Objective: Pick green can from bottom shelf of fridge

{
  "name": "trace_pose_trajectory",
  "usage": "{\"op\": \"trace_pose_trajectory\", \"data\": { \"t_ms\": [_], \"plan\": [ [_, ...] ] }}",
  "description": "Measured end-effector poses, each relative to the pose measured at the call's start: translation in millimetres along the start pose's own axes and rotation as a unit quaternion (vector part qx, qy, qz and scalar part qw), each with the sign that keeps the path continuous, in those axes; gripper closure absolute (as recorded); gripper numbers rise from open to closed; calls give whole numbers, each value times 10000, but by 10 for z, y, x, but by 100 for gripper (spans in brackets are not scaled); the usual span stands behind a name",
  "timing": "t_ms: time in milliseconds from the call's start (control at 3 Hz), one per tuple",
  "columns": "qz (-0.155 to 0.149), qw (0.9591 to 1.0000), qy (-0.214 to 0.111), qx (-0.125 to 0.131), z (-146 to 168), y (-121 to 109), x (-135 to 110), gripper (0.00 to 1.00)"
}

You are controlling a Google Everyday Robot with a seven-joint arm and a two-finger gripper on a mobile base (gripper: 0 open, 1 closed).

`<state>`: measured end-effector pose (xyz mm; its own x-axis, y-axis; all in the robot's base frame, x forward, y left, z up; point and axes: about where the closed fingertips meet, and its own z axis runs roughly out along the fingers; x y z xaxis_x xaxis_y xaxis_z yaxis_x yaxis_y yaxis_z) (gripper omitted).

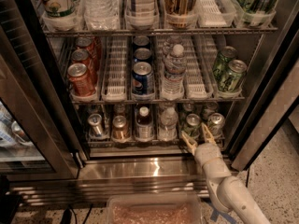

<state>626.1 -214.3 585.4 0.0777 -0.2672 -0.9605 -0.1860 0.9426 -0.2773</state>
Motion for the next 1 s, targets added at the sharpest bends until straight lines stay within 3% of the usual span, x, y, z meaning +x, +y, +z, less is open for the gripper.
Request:
{"op": "trace_pose_trajectory", "data": {
  "t_ms": [1000],
  "plan": [
    [178, 9998, -96, 34, 139, -2, -32, 38]
  ]
}}
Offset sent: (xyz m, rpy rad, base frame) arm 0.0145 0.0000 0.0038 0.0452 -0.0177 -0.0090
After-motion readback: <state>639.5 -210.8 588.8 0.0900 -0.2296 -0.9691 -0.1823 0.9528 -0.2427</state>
